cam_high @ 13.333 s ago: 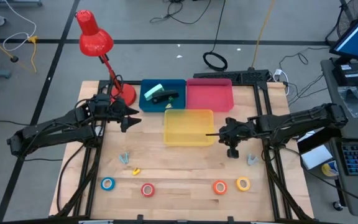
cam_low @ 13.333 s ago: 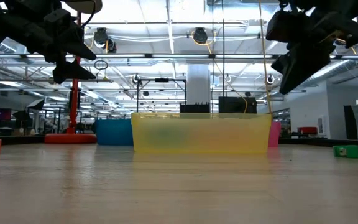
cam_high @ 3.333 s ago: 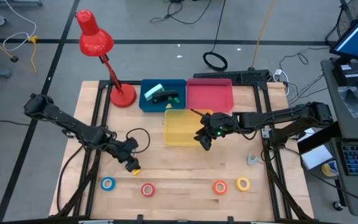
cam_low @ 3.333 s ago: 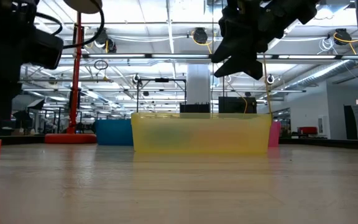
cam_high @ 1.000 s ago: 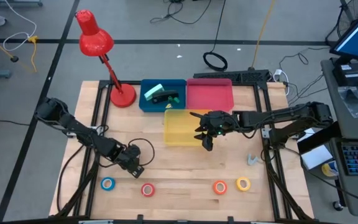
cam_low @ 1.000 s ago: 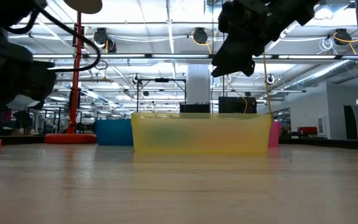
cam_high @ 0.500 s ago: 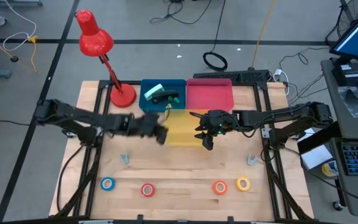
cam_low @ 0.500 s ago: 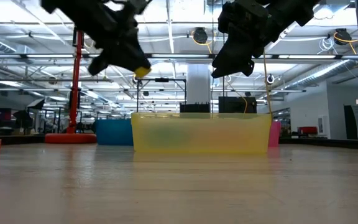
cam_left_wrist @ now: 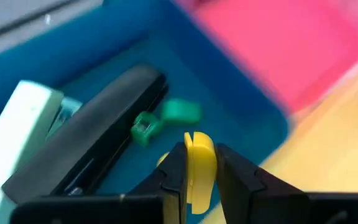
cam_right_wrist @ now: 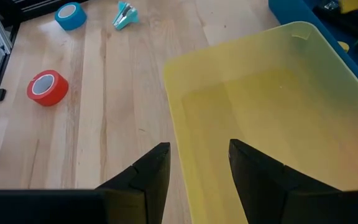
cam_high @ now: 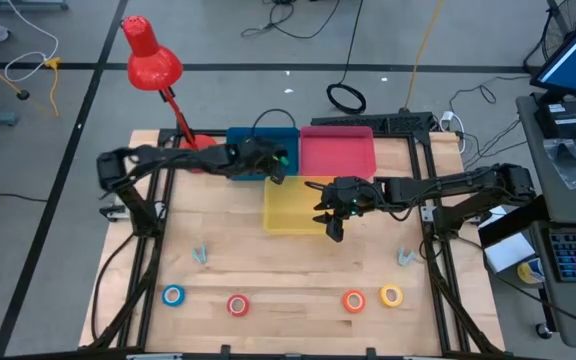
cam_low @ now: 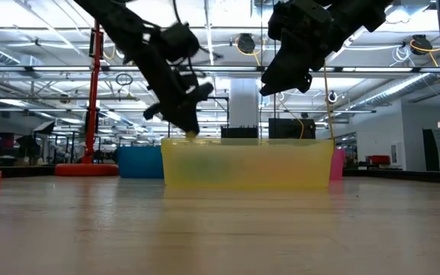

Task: Pick and place Stapler, Stapler remover, tape
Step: Put the yellow stapler into the blue bin, then put the light blue staple remover into the yellow bin

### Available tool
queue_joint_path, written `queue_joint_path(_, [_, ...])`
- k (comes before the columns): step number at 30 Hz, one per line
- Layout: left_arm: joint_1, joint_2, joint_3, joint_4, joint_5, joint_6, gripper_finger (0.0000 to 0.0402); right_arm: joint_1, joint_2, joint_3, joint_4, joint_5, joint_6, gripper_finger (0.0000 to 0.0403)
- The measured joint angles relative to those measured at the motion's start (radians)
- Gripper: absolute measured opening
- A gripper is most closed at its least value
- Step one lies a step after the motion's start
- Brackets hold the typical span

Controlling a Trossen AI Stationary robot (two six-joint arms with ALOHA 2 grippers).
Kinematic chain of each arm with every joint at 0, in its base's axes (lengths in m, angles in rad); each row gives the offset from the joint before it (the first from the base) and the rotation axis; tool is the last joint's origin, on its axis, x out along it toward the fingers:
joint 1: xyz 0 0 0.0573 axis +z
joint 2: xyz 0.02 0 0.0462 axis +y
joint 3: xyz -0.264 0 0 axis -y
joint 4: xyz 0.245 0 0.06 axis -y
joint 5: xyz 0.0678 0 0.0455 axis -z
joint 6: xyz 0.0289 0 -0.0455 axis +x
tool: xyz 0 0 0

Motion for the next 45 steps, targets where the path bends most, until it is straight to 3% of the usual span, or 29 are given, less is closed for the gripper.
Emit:
queue_joint_path(7, [0.037, 0.121, 0.141, -0.195, 0.013, 0.133, 0.0061, -0.009, 0.0, 0.0, 0.0, 0.002, 0.0, 0.0155])
queue_joint_path(18, [0.077, 0.14, 0.147, -0.318, 0.022, 0.202, 0.0067, -0.048, 0.0, 0.0, 0.004, 0.002, 0.004, 0.0155])
queue_joint_path(33, [0.078, 0.13, 0.147, -0.326, 0.021, 0.197, 0.0267, -0.048, 0.0, 0.0, 0.004, 0.002, 0.012, 0.0155])
queue_joint_path(40, [0.059, 0.009, 0.147, -0.474, 0.125, 0.094, 0.0299, -0.048, 0.0, 0.0, 0.004, 0.002, 0.012, 0.0155])
queue_joint_path(45, [-0.052, -0.113, 0.147, -0.667, 0.135, -0.035, 0.0295, -0.047, 0.0, 0.0, 0.004, 0.002, 0.012, 0.0155])
